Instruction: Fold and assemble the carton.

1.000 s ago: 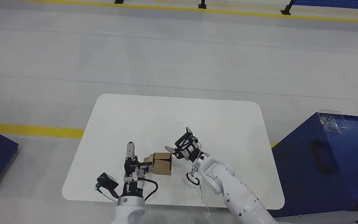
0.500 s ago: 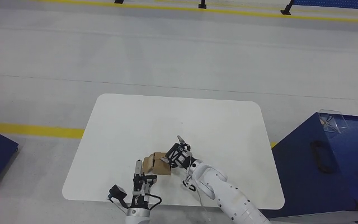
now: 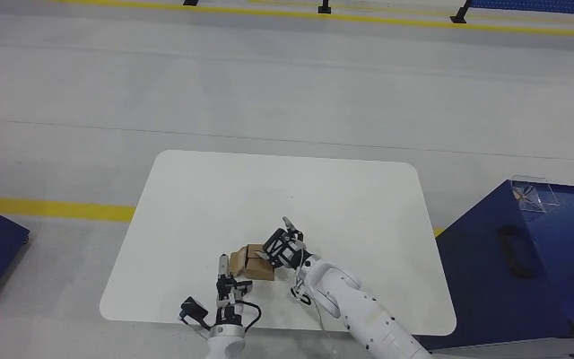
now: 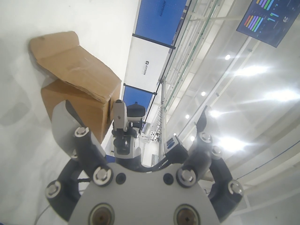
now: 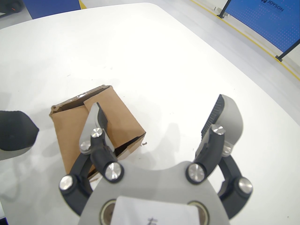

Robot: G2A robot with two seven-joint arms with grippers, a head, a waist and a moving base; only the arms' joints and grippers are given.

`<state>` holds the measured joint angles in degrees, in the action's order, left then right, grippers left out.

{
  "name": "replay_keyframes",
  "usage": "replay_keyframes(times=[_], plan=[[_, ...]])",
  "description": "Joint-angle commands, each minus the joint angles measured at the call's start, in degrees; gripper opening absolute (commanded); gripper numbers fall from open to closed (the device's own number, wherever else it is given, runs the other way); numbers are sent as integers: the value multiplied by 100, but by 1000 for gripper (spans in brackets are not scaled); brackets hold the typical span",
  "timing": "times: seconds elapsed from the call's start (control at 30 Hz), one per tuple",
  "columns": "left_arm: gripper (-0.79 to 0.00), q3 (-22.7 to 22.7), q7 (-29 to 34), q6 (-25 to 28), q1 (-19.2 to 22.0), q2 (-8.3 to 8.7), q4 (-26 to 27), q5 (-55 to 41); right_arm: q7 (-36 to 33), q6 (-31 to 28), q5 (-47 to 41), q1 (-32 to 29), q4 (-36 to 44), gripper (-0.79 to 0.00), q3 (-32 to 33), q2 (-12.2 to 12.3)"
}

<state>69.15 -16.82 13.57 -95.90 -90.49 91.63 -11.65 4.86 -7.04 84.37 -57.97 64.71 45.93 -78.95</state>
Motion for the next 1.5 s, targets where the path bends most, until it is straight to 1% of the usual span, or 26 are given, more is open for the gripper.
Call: replay_keyframes(times=[0.0, 0.23, 0.3, 0.43, 0.57, 0.67, 0.73, 0.77, 0.83, 1.07, 1.2, 1.3, 1.47], plan=[[0, -1, 63, -82, 63, -17, -73, -379, -8, -22, 9, 2, -9, 0, 8, -8], [0, 65, -438, 246, 328, -72, -442, -567, -59, -66, 78, -8, 26, 0, 16, -41], [0, 68, -578, 262, 389, -85, -529, -533, -80, -73, 101, -4, 21, 0, 20, -51], [0, 50, -719, 288, 503, -112, -670, -565, -94, -79, 148, -5, 14, 0, 36, -66], [0, 17, -898, 295, 666, -137, -898, -388, -117, -88, 175, -13, 8, 0, 45, -84], [0, -25, -930, 417, 736, -156, -1010, -336, -144, -97, 213, -15, -5, 0, 38, -100], [0, -41, -938, 457, 760, -172, -1072, -424, -154, -100, 230, -15, -18, 0, 37, -110], [0, 3, -1039, 439, 785, -181, -1097, -516, -172, -107, 244, -11, -30, 0, 34, -116], [0, 49, -1014, 433, 835, -194, -1054, -739, -207, -109, 260, -9, -37, 0, 23, -130], [0, 213, -992, 642, 804, -186, -886, -648, -294, -93, 391, -28, -49, 0, -3, -163], [0, 247, -1082, 1052, 711, -193, -719, -464, -289, -88, 444, -65, -26, 0, 25, -167], [0, 232, -1001, 1302, 632, -202, -601, -487, -284, -92, 501, -106, 2, 0, 44, -165], [0, 183, -745, 1454, 572, -205, -502, -424, -254, -106, 556, -147, -16, 0, 87, -166]])
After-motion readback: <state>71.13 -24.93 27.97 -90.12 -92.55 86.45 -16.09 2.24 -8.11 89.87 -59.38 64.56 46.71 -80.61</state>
